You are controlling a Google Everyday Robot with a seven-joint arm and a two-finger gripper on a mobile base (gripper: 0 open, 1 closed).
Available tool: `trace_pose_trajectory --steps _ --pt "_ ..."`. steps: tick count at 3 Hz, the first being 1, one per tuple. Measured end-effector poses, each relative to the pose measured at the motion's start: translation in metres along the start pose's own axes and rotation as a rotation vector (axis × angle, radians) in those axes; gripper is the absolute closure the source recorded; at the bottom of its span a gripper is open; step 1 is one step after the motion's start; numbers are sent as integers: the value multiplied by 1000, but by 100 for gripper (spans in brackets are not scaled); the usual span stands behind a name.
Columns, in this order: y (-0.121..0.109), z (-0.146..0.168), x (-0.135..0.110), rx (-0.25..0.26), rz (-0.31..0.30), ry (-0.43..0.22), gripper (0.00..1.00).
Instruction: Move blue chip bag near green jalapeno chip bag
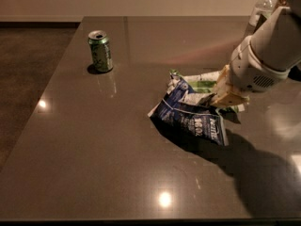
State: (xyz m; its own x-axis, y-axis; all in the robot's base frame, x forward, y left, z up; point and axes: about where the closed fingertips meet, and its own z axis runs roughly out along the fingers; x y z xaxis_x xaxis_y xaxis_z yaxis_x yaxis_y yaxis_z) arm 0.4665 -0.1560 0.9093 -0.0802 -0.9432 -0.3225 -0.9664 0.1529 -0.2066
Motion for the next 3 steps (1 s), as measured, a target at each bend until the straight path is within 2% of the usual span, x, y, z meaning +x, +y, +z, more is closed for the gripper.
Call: trace_pose_trajectory --steps 1,2,3 --pt "1 -1 -3 2 -5 -2 21" --pt "1 -1 -4 4 -7 -2 0" --pt "1 -1 -4 4 -7 -2 0"
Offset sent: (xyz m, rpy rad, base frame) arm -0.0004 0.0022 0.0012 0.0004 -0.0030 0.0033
